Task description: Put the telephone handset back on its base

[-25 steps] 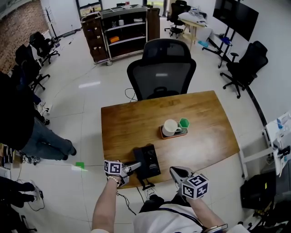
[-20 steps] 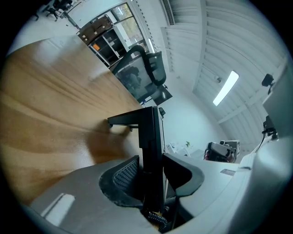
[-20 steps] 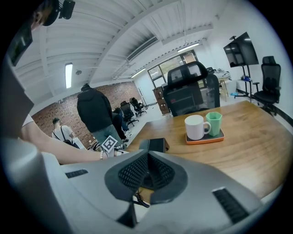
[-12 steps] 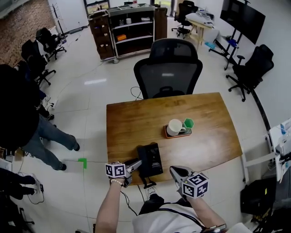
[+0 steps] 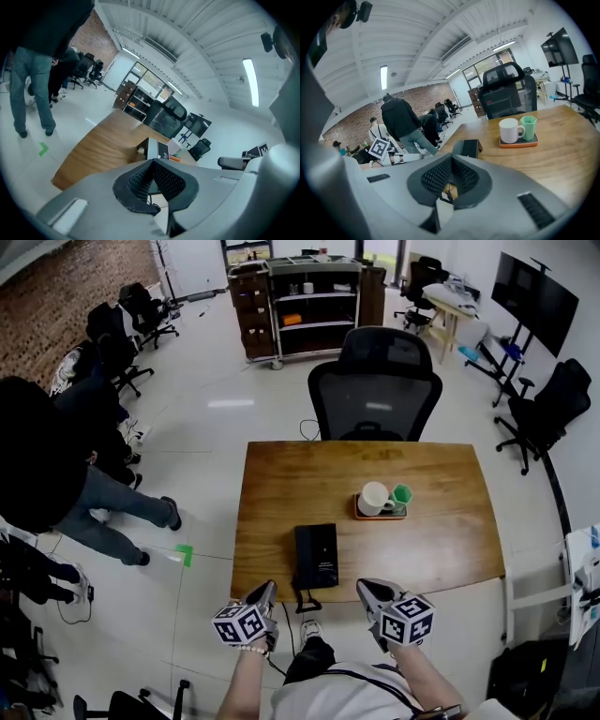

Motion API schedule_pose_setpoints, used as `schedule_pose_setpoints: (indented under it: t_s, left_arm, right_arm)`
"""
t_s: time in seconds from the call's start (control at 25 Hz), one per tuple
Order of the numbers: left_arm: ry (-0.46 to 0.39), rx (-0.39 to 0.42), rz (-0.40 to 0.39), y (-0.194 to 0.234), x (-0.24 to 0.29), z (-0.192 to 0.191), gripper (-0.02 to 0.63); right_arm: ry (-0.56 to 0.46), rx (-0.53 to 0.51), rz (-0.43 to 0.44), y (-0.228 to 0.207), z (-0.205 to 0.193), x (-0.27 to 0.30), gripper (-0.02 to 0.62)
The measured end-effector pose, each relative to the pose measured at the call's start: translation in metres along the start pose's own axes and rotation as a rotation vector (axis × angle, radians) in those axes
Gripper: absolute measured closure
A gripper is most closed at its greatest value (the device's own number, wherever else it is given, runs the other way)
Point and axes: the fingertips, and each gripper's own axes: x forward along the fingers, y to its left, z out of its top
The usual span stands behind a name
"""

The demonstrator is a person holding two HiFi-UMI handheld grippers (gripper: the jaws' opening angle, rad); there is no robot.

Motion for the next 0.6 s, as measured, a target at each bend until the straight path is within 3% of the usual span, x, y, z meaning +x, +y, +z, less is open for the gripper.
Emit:
schedule_pose_setpoints:
  t_s: [0.32, 0.44, 0.6]
  left_arm:
    - [-0.052, 0.057, 0.198, -0.063, -0.054, -0.059, 0.604]
    - [-0.054, 0.113, 0.224, -0.091, -0.066, -0.079, 0.604]
    - [-0.077, 0.118, 0.228, -0.118, -0.077, -0.104, 0.604]
  right_arm:
    - [0.005, -0.033, 0.027, 0.001, -0.028, -0.044, 0.592]
    - [0.01, -0.043, 0.047, 0.005, -0.044, -0.062, 0.594]
    - [0.017, -0.07, 0.072, 0.011, -0.065, -0.088, 0.594]
